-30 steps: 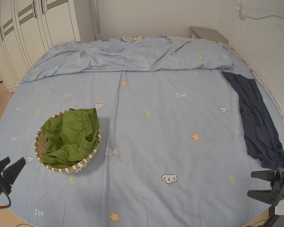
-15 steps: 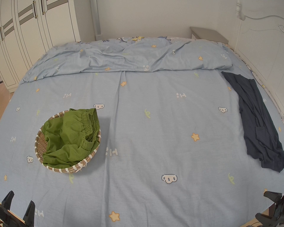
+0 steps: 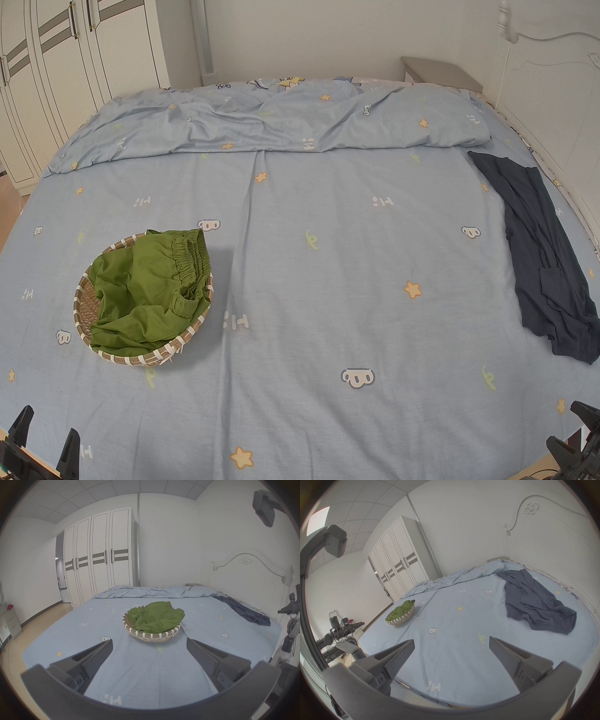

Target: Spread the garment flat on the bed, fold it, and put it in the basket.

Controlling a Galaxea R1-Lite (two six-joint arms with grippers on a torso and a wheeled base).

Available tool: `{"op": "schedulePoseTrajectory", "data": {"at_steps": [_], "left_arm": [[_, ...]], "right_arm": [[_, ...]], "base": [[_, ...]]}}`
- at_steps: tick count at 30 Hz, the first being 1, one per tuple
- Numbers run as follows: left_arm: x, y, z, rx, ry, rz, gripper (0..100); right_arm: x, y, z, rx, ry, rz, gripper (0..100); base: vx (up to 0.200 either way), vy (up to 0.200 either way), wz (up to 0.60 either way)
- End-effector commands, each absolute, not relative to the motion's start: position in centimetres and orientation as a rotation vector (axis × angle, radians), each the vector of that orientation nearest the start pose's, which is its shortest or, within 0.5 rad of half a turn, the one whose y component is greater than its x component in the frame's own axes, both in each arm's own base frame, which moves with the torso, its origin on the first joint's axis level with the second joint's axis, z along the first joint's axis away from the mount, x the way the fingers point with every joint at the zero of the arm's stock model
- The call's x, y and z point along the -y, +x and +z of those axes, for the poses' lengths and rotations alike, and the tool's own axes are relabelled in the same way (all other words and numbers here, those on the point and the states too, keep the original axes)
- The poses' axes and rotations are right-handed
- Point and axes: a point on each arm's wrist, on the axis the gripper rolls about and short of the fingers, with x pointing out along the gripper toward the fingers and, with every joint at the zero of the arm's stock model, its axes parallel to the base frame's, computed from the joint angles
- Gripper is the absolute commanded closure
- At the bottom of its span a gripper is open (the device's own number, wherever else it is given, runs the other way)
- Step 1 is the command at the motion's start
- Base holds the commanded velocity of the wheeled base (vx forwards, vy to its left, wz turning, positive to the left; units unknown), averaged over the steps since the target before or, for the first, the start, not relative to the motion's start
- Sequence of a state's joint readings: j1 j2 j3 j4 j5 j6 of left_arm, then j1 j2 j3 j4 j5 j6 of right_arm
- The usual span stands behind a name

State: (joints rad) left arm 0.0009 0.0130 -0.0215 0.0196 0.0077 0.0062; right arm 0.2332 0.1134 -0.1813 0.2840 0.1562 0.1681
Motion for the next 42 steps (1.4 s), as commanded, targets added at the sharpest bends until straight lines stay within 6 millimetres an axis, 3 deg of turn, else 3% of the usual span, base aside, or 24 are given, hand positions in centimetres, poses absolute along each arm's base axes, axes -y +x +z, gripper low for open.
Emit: {"op": "schedulePoseTrajectory", "data": {"at_steps": [1,3,6,8,15,24,26,29,42], "left_arm": [[0.0,-2.2,7.6,-0.014,-0.014,0.008,0],[0.0,-2.2,7.6,-0.014,-0.012,0.009,0],[0.0,-2.2,7.6,-0.014,-0.012,0.008,0],[0.0,-2.2,7.6,-0.014,-0.012,0.009,0],[0.0,-2.2,7.6,-0.014,-0.012,0.008,0],[0.0,-2.2,7.6,-0.014,-0.012,0.008,0],[0.0,-2.2,7.6,-0.014,-0.012,0.008,0],[0.0,-2.2,7.6,-0.014,-0.012,0.009,0],[0.0,-2.2,7.6,-0.014,-0.012,0.009,0]], "right_arm": [[0.2,-2.9,12.2,-0.305,0.144,0.283,0],[0.2,-3.0,12.1,-0.301,0.145,0.243,0],[0.2,-3.4,9.6,-0.28,0.115,0.127,0],[0.1,-3.5,9.1,-0.227,0.113,0.077,0],[0.2,-3.7,8.8,-0.139,0.097,-0.135,0],[0.3,-3.1,8.3,-0.098,0.038,-0.131,0],[0.2,-2.3,8.0,0.004,0.022,-0.084,0],[-0.1,-2.2,7.5,-0.018,-0.013,0.037,0],[-0.1,-2.2,7.7,0.006,-0.006,0.015,0]], "base": [[0.0,0.0,0.0],[0.0,0.0,0.0],[0.0,0.0,0.0],[0.0,0.0,0.0],[0.0,0.0,0.0],[0.0,0.0,0.0],[0.0,0.0,0.0],[0.0,0.0,0.0],[0.0,0.0,0.0]]}}
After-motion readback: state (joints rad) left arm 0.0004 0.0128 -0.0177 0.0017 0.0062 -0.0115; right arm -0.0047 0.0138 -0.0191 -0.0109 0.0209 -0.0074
